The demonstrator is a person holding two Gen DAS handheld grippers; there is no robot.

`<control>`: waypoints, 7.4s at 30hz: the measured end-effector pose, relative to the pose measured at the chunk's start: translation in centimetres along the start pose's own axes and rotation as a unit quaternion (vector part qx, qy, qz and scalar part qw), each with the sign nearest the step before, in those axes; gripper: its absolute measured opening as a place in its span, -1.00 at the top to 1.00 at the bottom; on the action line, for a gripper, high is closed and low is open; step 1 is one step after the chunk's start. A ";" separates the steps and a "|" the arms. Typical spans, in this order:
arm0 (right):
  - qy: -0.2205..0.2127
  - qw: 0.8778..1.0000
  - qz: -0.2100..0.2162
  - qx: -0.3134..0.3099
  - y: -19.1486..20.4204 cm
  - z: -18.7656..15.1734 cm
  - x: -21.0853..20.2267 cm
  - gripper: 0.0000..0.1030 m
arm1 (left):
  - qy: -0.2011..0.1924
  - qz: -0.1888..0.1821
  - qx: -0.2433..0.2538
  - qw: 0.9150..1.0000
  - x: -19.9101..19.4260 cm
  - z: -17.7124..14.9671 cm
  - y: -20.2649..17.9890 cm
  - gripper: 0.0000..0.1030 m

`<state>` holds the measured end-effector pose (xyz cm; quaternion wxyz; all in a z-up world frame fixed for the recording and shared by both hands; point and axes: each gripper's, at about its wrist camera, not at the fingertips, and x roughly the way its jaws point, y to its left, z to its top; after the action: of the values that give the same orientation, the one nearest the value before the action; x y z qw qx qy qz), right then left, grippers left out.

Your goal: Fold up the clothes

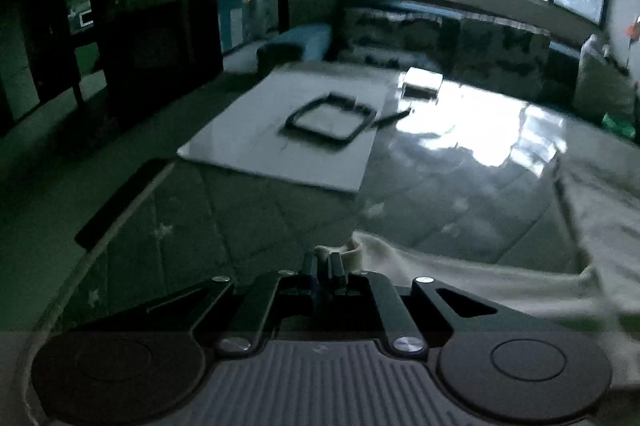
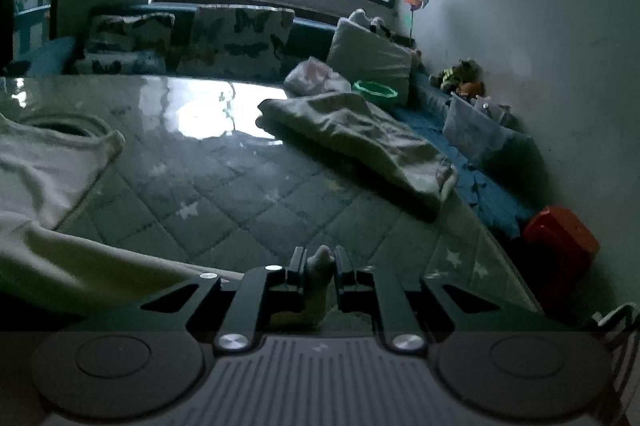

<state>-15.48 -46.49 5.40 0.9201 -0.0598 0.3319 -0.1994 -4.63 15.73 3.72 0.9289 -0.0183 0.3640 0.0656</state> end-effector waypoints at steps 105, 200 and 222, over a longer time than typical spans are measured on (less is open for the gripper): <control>0.048 0.928 0.355 -0.105 15.8 -3.0 -9.2 0.75 | -0.035 -0.366 0.360 0.857 -11.7 -8.3 -22.9 0.81; 0.026 0.979 0.201 -0.011 5.4 -0.9 -1.4 0.26 | -0.012 -0.389 0.311 0.867 -11.0 -9.6 -23.8 0.47; 0.000 0.863 0.467 -0.195 23.0 1.7 -11.4 0.24 | -0.017 -0.023 0.074 0.997 0.3 -0.1 -0.5 0.10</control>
<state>-14.89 -20.90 7.80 0.8751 -0.0756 0.3533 0.3221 -4.47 15.23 3.43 0.9350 0.0434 0.3515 0.0176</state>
